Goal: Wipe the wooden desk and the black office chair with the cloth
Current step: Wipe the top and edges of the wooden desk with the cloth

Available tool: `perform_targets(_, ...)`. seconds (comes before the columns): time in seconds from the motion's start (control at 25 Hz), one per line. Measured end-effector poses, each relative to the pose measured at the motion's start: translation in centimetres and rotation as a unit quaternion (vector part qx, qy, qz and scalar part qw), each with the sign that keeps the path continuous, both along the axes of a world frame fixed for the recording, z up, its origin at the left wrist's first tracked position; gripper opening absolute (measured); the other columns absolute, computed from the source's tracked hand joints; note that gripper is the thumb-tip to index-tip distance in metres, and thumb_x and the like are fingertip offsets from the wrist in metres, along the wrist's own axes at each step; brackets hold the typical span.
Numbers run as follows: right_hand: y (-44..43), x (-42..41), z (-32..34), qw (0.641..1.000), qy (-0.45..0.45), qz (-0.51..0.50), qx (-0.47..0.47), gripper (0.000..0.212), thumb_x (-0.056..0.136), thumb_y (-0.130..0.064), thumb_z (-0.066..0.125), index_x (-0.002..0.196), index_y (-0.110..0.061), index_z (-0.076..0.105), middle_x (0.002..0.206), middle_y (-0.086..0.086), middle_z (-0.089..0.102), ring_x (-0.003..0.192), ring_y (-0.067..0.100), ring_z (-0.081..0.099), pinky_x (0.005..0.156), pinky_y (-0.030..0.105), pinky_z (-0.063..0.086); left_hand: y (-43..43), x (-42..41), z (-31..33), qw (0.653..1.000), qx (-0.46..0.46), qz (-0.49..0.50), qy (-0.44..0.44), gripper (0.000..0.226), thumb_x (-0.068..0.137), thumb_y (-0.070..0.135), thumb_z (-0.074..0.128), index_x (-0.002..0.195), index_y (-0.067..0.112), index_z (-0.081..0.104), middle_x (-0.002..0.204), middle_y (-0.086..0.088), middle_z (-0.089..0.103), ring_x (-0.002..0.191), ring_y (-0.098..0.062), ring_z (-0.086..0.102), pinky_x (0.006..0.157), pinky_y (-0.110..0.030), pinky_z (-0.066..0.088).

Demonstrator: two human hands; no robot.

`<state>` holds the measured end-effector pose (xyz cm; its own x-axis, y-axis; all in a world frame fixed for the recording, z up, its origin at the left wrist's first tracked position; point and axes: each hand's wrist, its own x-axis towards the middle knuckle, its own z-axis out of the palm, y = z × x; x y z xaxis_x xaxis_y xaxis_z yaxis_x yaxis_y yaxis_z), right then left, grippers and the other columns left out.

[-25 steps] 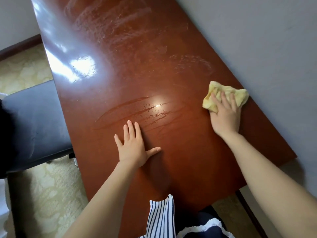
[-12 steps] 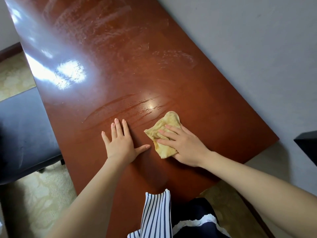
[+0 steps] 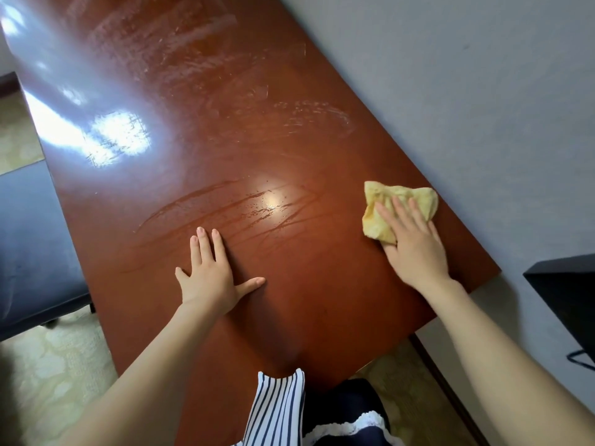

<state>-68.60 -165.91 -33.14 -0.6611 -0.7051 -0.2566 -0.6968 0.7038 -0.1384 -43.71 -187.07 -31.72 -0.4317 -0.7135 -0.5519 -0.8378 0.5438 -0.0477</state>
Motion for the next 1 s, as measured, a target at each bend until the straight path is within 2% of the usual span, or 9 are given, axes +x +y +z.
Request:
perform_targets(0.12, -2.5, -2.2, -0.2, 0.998, -0.004, -0.053, 0.014, 0.065, 0.098, -0.036, 0.039, 0.149, -0.039, 0.000, 0.160, -0.005, -0.002, 0.146, 0.023, -0.011, 0.117, 0.050, 0.004, 0.1, 0.0, -0.3, 1.000, 0.012, 0.010, 0.009, 0.125, 0.068, 0.082, 0.046, 0.146, 0.014, -0.025, 0.153, -0.007, -0.032, 0.143, -0.023, -0.022, 0.111, -0.058, 0.015)
perform_targets(0.28, -8.0, -4.6, -0.1, 0.993, -0.054, -0.103, 0.016, 0.057, 0.100, -0.042, 0.028, 0.150, -0.038, 0.000, 0.159, -0.004, -0.008, 0.144, 0.026, -0.017, 0.114, 0.056, -0.003, 0.0, -0.2, -0.5, 1.000, 0.015, 0.010, 0.011, 0.128, 0.066, 0.081, 0.048, 0.145, 0.012, -0.025, 0.152, -0.008, -0.033, 0.143, -0.026, -0.023, 0.110, -0.060, 0.015)
perform_targets(0.44, -12.9, -4.3, -0.2, 0.989, -0.080, -0.124, 0.007, 0.057, 0.099, -0.044, 0.030, 0.149, -0.040, 0.005, 0.159, -0.003, -0.009, 0.144, 0.028, -0.018, 0.114, 0.058, -0.004, 0.0, -0.6, -0.3, 1.000, 0.024, 0.007, -0.001, 0.130, 0.065, 0.081, 0.050, 0.145, 0.010, -0.024, 0.153, -0.009, -0.032, 0.143, -0.029, -0.023, 0.109, -0.062, 0.016)
perform_targets(0.52, -15.0, -2.9, 0.0, 0.992, -0.086, -0.087, -0.001, 0.057, 0.098, -0.043, 0.033, 0.149, -0.041, 0.008, 0.160, -0.004, -0.007, 0.144, 0.027, -0.018, 0.113, 0.058, -0.003, -0.1, -0.7, -0.3, 1.000, 0.022, 0.001, -0.010, 0.131, 0.065, 0.081, 0.049, 0.145, 0.008, -0.024, 0.153, -0.011, -0.031, 0.143, -0.030, -0.022, 0.109, -0.063, 0.017)
perform_targets(0.64, -17.1, 0.9, 0.2, 0.996, -0.091, 0.021, -0.016, 0.058, 0.095, -0.039, 0.038, 0.148, -0.043, 0.014, 0.160, -0.005, -0.001, 0.145, 0.026, -0.015, 0.114, 0.057, -0.001, -0.3, -0.7, -0.2, 1.000, 0.023, 0.000, -0.016, 0.132, 0.064, 0.082, 0.049, 0.145, 0.007, -0.024, 0.153, -0.012, -0.030, 0.143, -0.031, -0.022, 0.108, -0.063, 0.019)
perform_targets(0.8, -17.2, 7.2, 0.3, 0.981, -0.122, 0.138, -0.051, 0.060, 0.092, -0.032, 0.043, 0.147, -0.043, 0.020, 0.159, -0.008, 0.008, 0.146, 0.021, -0.006, 0.115, 0.051, -0.001, -0.3, -0.8, -0.1, 0.999, 0.027, -0.001, -0.026, 0.132, 0.064, 0.082, 0.050, 0.145, 0.007, -0.024, 0.153, -0.011, -0.030, 0.143, -0.030, -0.021, 0.107, -0.062, 0.021)
perform_targets(1.0, -13.6, 10.5, 1.0, 0.950, -0.191, 0.211, -0.129, 0.043, 0.092, -0.029, 0.051, 0.136, -0.030, 0.050, 0.151, -0.008, 0.035, 0.143, 0.012, 0.018, 0.117, 0.038, 0.008, -0.4, -0.7, 0.1, 0.999, 0.028, 0.002, -0.030, 0.132, 0.065, 0.082, 0.051, 0.145, 0.009, -0.024, 0.153, -0.010, -0.030, 0.143, -0.028, -0.021, 0.107, -0.062, 0.022)
